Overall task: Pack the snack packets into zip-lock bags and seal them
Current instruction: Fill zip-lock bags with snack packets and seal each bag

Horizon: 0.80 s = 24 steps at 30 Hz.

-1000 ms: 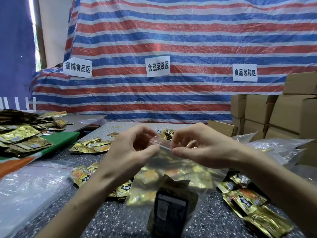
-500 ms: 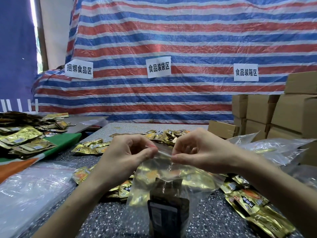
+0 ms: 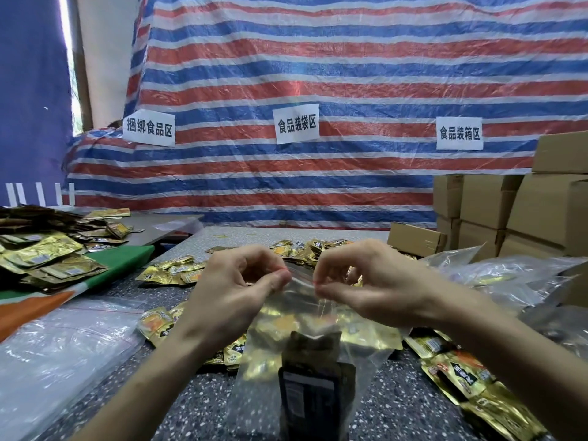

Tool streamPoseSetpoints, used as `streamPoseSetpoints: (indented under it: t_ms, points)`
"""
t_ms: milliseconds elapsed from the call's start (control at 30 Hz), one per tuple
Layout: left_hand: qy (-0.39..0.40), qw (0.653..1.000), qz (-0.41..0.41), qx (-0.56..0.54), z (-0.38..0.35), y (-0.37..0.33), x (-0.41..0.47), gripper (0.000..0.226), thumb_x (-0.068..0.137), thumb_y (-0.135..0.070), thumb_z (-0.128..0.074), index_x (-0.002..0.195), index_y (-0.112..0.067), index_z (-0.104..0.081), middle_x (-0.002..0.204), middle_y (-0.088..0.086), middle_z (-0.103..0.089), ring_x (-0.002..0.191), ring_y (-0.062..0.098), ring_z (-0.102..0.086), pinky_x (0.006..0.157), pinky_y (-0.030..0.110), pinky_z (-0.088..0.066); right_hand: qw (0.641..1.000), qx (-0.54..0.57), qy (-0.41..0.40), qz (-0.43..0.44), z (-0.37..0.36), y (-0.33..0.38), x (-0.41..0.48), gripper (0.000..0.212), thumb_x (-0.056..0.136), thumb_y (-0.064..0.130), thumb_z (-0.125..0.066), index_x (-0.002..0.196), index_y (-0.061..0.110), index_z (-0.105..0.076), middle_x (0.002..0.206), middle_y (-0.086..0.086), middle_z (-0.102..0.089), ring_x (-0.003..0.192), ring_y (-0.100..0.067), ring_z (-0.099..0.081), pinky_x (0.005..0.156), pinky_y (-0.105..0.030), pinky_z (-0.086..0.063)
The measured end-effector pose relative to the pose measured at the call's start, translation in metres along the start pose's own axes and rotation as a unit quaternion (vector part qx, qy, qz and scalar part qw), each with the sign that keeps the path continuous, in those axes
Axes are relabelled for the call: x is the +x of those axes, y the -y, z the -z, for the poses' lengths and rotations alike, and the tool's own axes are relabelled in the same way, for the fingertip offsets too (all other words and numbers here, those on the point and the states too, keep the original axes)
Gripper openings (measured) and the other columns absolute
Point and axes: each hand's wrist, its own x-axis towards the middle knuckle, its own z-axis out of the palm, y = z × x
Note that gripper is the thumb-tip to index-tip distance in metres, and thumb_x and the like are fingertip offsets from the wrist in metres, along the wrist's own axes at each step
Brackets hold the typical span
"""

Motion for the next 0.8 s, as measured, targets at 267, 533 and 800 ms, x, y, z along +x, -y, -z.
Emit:
streamPoseSetpoints:
  t_ms: [267,533,800]
  points:
    - [-0.025,0.999,0.001,-0.033,-0.008,0.001,0.001,0.012,0.083,-0.005,-0.075,0.077,-0.015,-0.074,0.077,0.005,-0.074,0.076,0.026,-0.071,0.072,0.046,-0.058,0.998,-0.007,-0.065,0.012,-0.01,0.013,0.017,0.009,0.089,0.035,-0.071,0.09,0.026,-0.071,0.078,0.01,-0.064,0.071,-0.005,-0.058,0.063,-0.03,-0.05]
    - [-0.03,0.997,0.01,-0.073,-0.008,0.004,0.002,0.012,0.082,-0.005,-0.075,0.077,-0.016,-0.074,0.073,0.008,-0.073,0.069,0.025,-0.069,0.065,0.034,-0.054,0.998,-0.006,-0.058,-0.001,-0.004,0.012,0.016,0.01,0.09,0.035,-0.072,0.081,0.031,-0.07,0.069,0.018,-0.06,0.066,-0.002,-0.055,0.062,-0.033,-0.052]
    - [-0.057,0.993,0.013,-0.103,-0.003,0.014,0.005,0.012,0.08,-0.007,-0.075,0.073,-0.017,-0.075,0.066,0.002,-0.07,0.061,0.008,-0.065,0.059,0.016,-0.051,0.999,-0.001,-0.038,-0.038,0.006,-0.006,-0.001,0.008,0.091,0.035,-0.069,0.085,0.031,-0.073,0.079,0.013,-0.067,0.071,-0.004,-0.059,0.065,-0.031,-0.051]
